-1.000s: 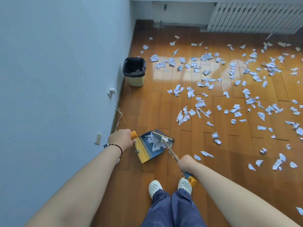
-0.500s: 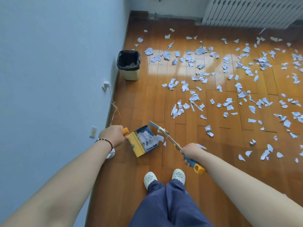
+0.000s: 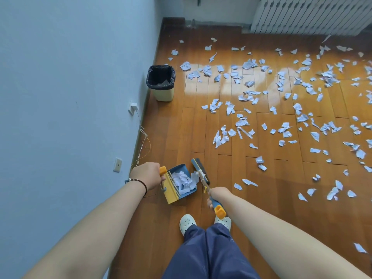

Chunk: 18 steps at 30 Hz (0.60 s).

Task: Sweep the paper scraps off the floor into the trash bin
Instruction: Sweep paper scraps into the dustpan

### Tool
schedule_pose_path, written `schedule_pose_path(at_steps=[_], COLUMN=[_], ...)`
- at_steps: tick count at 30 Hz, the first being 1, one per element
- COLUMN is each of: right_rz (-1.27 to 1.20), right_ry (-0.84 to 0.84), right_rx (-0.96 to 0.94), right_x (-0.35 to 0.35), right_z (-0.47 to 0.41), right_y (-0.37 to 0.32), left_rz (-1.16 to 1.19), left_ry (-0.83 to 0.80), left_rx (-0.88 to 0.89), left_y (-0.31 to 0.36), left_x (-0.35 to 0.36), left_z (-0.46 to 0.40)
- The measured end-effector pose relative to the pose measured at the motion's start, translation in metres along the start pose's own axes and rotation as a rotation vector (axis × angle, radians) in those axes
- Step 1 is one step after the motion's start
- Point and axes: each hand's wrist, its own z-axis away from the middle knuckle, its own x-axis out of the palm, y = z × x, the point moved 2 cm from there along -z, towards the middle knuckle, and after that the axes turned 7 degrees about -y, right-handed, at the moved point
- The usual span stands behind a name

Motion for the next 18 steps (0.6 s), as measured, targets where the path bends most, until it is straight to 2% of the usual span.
schedule_pose_path(at_steps=[2, 5, 10, 15, 18], right_rz=[-0.094, -0.217, -0.311, -0.227, -0.223], right_ry=[-0.083, -0.169, -0.201, -0.03, 0.015], right_rx=[0.089, 0.049, 0.054, 0.0, 0.017], right_x=[0.001, -0.013, -0.029, -0.026, -0.017], right_z=[0.004, 0.013, 0.033, 0.011, -0.009], right_y=[0.002, -0.001, -0.004, -0.002, 0.001], left_rz=[-0.004, -0.009, 0.023, 0.023, 0.022], left_ry=[0.003, 0.003, -0.01, -0.004, 0.013], left_rx=[-0.003, -0.006, -0.006, -0.012, -0.015], left_y=[-0.003, -0.011, -0.023, -0.027, -0.023], left_x=[0.002, 0.006, 0.011, 0.015, 0.019], left_z=[0.001, 0.001, 0.004, 0.011, 0.014])
